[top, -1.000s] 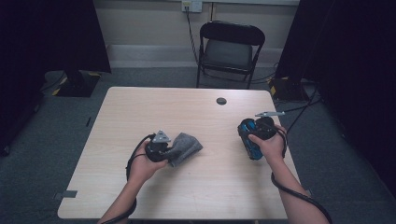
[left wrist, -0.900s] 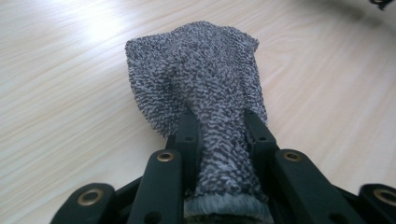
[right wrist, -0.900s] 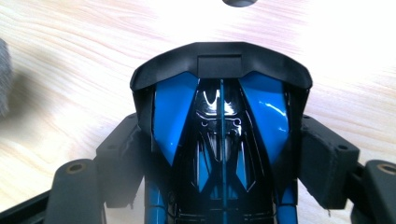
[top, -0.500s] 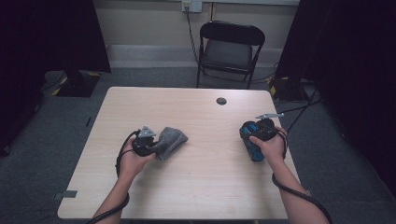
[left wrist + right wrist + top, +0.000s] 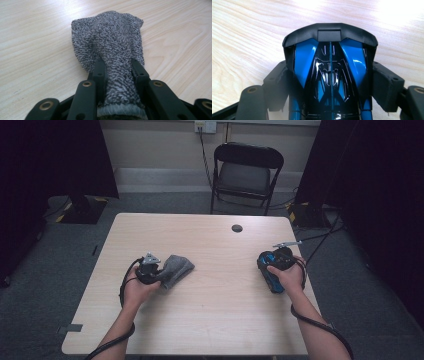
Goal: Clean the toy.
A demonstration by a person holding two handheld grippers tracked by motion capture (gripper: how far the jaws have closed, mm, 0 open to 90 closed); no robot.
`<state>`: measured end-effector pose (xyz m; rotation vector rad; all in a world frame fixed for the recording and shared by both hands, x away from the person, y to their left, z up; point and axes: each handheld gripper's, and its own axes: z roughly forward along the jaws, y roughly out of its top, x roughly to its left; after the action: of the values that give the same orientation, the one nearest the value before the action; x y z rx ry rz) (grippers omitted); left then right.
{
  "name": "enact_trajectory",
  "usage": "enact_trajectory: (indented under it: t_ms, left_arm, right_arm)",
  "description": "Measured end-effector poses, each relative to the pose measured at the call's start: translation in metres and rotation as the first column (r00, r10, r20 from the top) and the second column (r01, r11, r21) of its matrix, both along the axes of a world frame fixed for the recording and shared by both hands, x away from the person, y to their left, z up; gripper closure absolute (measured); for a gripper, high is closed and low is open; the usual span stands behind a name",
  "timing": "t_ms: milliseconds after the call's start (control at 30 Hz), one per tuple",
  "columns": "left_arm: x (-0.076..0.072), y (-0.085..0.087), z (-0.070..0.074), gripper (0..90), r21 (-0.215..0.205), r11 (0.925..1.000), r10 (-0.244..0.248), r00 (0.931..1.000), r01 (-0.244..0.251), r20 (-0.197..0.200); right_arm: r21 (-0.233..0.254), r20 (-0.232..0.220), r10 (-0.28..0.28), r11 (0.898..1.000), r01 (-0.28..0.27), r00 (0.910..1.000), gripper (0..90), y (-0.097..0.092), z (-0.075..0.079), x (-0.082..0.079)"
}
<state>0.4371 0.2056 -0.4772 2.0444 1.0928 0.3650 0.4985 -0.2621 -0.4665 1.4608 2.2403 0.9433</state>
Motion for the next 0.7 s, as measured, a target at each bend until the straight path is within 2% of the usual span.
enact_trajectory:
  t_ms: [200, 300, 600, 700]
  left_arm:
    - [0.001, 0.003, -0.003, 69.1, 0.002, 0.9999, 0.015, 0.9998, -0.015, 0.013]
    - [0.001, 0.005, -0.005, 67.9, 0.015, 0.9999, 0.002, 1.0000, -0.002, 0.010]
    - [-0.001, 0.000, -0.009, 59.8, -0.005, 0.9999, 0.012, 0.9999, -0.012, 0.012]
    - [-0.002, 0.000, -0.009, 57.8, -0.004, 1.0000, -0.001, 1.0000, 0.001, 0.007]
  right_arm:
    - [-0.019, 0.003, -0.008, 1.000, 0.008, 1.0000, 25.2, 0.002, -0.010, 0.004]
    - [-0.038, 0.005, 0.004, 0.999, -0.004, 1.0000, 25.1, 0.005, -0.014, 0.005]
    - [-0.076, 0.014, 0.033, 0.997, -0.032, 0.9994, 25.0, 0.011, -0.017, 0.006]
    - [-0.083, 0.013, 0.038, 0.996, -0.037, 0.9992, 24.9, 0.012, -0.019, 0.006]
